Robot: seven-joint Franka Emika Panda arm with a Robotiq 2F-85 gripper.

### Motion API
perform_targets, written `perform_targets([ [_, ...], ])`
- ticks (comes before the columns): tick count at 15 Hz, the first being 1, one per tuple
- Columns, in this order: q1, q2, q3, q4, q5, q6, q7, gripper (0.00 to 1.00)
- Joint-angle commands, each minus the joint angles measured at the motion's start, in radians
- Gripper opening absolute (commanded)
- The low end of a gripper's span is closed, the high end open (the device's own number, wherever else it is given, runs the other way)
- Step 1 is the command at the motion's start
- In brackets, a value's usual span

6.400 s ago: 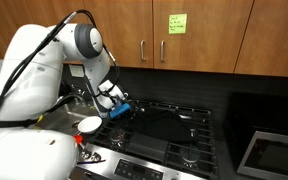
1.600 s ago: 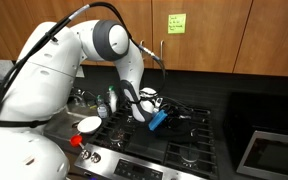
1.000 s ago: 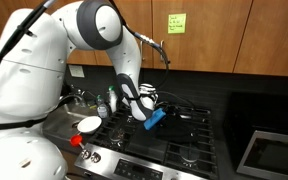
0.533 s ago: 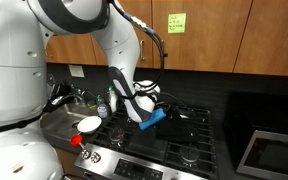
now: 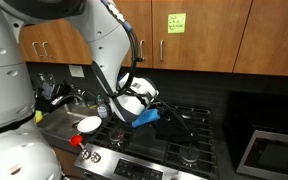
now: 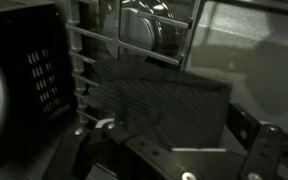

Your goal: Fold the black towel into half diagonally from bottom to top, fold the black towel into half diagonally from left to right

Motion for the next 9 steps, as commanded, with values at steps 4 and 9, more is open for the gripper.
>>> perform_targets([
  [4,0.126,0.195,0.047,0.202,0.18,-0.392,-0.051,1.0],
  [9,0.085,0.13,0.073,0.13,0.484,-0.233,-0.401,1.0],
])
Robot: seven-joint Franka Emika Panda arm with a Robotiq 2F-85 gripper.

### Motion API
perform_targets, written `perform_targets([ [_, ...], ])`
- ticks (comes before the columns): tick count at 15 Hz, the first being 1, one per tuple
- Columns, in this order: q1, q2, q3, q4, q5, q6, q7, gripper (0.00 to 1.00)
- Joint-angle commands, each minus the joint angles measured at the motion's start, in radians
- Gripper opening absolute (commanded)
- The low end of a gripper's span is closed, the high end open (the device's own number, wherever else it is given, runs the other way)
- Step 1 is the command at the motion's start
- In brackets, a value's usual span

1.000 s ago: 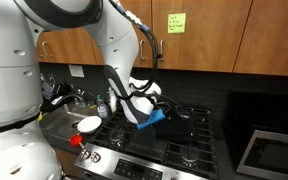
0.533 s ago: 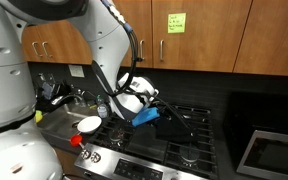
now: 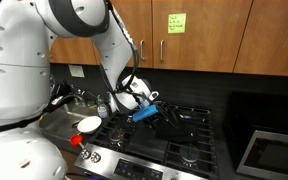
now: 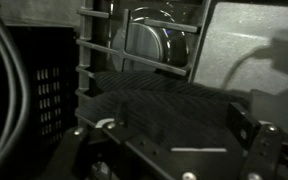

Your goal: Fold the black towel into half diagonally from bottom to top, fold the black towel into half diagonally from left to right

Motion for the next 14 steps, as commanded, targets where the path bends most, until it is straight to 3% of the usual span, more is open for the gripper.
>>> perform_targets([
  [1,-0.077,-0.116,0.058,-0.105,0.186,0.102,-0.276,1.0],
  [3,-0.085,-0.207,0.072,-0.16,0.289,0.079,-0.43,1.0],
  [4,-0.036,-0.244,0.03,-0.178,0.359,0.065,-0.505,1.0],
  [6,-0.011,-0.345,0.019,-0.21,0.443,-0.01,-0.622,1.0],
  [10,0.039,-0.566,0.014,-0.246,0.492,-0.184,-0.73,1.0],
  [12,0.051,-0.685,0.008,-0.259,0.521,-0.211,-0.756,1.0],
  [14,0.067,-0.793,-0.019,-0.258,0.62,-0.207,-0.82,1.0],
])
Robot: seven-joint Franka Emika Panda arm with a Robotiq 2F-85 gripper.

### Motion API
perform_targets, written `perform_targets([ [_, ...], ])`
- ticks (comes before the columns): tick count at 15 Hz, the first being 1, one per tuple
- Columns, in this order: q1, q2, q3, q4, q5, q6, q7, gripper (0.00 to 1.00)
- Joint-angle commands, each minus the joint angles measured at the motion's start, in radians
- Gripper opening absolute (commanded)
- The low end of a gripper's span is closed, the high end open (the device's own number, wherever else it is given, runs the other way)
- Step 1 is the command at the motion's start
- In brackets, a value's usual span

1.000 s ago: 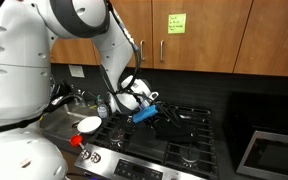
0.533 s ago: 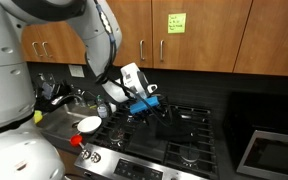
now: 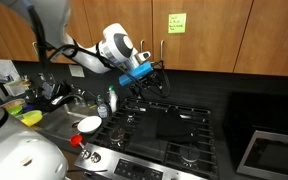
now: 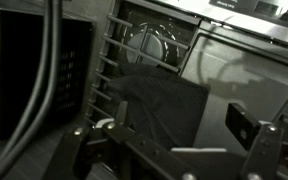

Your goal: Fold the black towel into half diagonally from bottom to top, fold the black towel into half diagonally from left to right

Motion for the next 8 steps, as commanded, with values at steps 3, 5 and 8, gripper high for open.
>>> perform_targets([
  [3,0.012,-0.301,-0.072,-0.075,0.186,0.057,-0.091,1.0],
  [5,-0.008,-0.257,-0.044,-0.038,0.157,0.049,-0.077,1.0],
  [8,-0.044,-0.288,-0.043,-0.122,0.128,0.16,-0.033,1.0],
])
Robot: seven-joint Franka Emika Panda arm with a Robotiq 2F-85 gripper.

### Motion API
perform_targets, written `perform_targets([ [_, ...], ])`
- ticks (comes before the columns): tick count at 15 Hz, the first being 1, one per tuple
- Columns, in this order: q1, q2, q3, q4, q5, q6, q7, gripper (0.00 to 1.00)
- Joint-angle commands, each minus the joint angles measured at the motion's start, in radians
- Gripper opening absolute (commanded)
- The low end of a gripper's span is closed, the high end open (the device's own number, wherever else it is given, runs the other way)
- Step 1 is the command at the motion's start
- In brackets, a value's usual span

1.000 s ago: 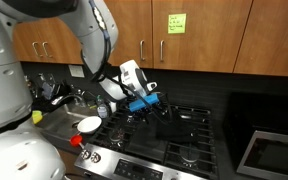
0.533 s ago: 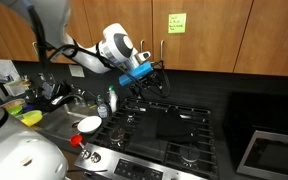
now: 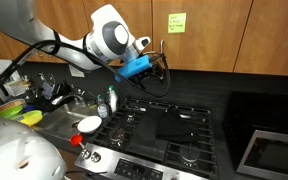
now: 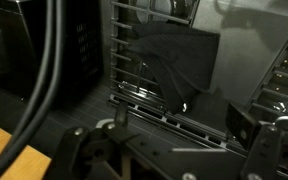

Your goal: Fold the black towel into half diagonally from bottom to top, fold the black towel into half diagonally from left to right

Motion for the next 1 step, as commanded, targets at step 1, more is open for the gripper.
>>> perform_targets([
  [1,-0.014,0.0,0.015,-0.008,0.013,0.009,-0.003,1.0],
])
